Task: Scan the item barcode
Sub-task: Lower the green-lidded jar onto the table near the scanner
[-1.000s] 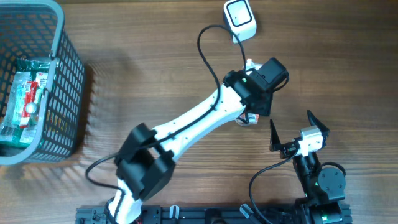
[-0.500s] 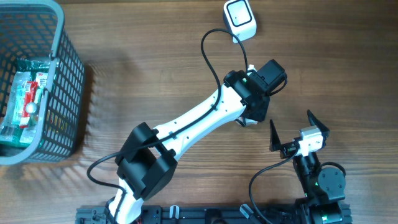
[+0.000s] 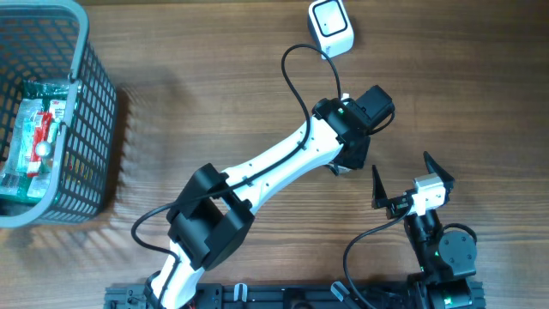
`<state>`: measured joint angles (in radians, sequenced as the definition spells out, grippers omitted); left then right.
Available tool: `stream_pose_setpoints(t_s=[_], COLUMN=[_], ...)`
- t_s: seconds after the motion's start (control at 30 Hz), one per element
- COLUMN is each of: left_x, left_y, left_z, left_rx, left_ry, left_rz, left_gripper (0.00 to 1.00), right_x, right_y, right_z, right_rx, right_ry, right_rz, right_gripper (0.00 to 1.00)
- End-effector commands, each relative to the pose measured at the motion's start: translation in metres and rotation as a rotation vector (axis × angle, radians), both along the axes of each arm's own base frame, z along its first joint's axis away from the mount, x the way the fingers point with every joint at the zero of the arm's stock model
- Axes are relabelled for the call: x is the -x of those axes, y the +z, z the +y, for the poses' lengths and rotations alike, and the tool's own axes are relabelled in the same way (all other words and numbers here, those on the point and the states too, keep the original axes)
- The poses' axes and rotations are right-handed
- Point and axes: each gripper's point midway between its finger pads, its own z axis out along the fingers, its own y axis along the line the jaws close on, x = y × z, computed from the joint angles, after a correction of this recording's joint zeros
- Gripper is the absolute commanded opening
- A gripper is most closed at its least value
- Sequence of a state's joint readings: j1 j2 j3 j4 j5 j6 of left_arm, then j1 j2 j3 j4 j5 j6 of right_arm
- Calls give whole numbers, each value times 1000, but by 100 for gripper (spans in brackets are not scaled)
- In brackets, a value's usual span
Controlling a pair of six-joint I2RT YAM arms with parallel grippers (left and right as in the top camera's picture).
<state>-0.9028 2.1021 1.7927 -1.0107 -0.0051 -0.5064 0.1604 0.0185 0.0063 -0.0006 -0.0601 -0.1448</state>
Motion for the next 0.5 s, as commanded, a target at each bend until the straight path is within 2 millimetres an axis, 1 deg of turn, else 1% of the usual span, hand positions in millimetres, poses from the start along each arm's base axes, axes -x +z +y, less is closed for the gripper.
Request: stream_pose_setpoints(t_s=[0.0,0.07,0.13,0.2,0.3,0.33,0.4,0.43,0.47], left_x=[-10,-14,-17,-23,-31,-35,-47,-49,-54], left_y=[17,31,40,50,52,50,47,46,41], left_z=[6,10,15,28,51,62,98,108,124], left_rx=[30,55,68,69,42,21,-69,-94,-136], left_ry=[21,33,45,73,112,115,185,202,233], left_rz=[-20,-39,-48,-50,-32,-27,-23,-23,-28], left_gripper=[31,27,24,24,23,23,23,23,22], right_x=[0,0,0,0,0,0,0,0,0], right_y=[1,1,1,1,1,1,1,1,1], right_z=[2,2,2,2,2,2,2,2,2], right_rx=[11,11,11,11,11,11,11,11,11], right_ry=[12,12,12,12,12,12,12,12,12], right_rz=[-7,-7,-7,-7,-7,-7,-7,-7,-7], right_gripper=[100,100,100,100,100,100,100,100,100])
